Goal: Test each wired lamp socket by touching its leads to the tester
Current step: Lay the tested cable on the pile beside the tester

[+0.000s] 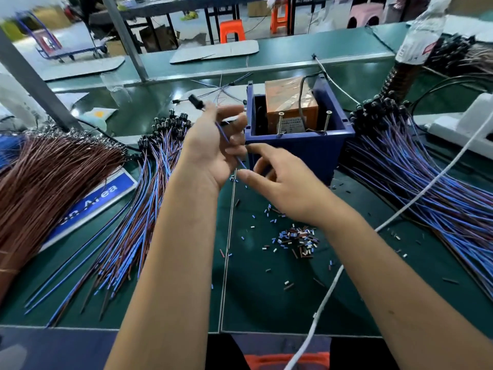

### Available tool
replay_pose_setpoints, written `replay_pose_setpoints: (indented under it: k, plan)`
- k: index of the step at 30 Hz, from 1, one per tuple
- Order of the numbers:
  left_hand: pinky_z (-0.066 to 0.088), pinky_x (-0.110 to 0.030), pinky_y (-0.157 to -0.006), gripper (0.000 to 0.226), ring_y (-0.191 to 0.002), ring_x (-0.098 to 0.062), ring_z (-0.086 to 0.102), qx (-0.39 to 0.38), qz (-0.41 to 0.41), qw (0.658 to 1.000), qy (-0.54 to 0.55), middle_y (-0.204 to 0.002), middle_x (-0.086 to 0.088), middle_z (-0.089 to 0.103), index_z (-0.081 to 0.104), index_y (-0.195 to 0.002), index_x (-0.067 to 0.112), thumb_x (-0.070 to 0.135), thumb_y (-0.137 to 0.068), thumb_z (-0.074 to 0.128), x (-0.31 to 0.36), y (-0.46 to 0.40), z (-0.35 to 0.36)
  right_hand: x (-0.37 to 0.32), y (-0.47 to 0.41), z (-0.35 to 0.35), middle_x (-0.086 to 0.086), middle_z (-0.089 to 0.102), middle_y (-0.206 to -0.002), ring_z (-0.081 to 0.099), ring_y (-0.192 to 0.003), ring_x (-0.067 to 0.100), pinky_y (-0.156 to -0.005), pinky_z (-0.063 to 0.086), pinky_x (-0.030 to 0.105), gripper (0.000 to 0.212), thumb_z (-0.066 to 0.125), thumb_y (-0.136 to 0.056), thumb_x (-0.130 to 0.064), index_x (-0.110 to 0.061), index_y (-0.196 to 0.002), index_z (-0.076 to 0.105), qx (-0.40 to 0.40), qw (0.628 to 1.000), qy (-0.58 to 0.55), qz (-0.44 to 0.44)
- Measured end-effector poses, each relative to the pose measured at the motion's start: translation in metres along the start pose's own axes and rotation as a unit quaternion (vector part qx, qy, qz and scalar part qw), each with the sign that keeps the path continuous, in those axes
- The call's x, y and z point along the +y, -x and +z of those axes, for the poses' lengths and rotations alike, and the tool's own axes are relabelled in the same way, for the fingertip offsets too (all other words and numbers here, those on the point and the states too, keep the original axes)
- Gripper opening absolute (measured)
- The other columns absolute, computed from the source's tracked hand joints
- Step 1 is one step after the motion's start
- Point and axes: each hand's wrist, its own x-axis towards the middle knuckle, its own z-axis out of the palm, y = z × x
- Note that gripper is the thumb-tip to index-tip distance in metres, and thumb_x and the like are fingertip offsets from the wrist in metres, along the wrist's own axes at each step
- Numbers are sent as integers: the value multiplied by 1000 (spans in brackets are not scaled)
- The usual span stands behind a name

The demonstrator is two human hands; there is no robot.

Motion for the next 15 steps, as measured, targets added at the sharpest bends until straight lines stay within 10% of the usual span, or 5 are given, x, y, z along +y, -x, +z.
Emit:
replay_pose_setpoints:
  k: [10,15]
  plan:
    - [33,-14,-48,50,-58,-8,40,-154,-53,971,172,-72,-4,58,63,-106,4,38,-113,27,21,21,9,-24,-4,21,-3,61,-96,54,-94,8,-73,52,23,17,55,-108,-27,-25,-100,70,-42,936,-349,6]
    - [33,-15,-51,44,-64,-8,39,-179,-163,916,319,-77,-7,54,61,-110,-4,30,-113,34,20,27,-1,-26,-3,24,5,65,-126,64,-107,18,-83,57,41,35,67,-99,-30,-15,-129,57,-3,918,-396,17]
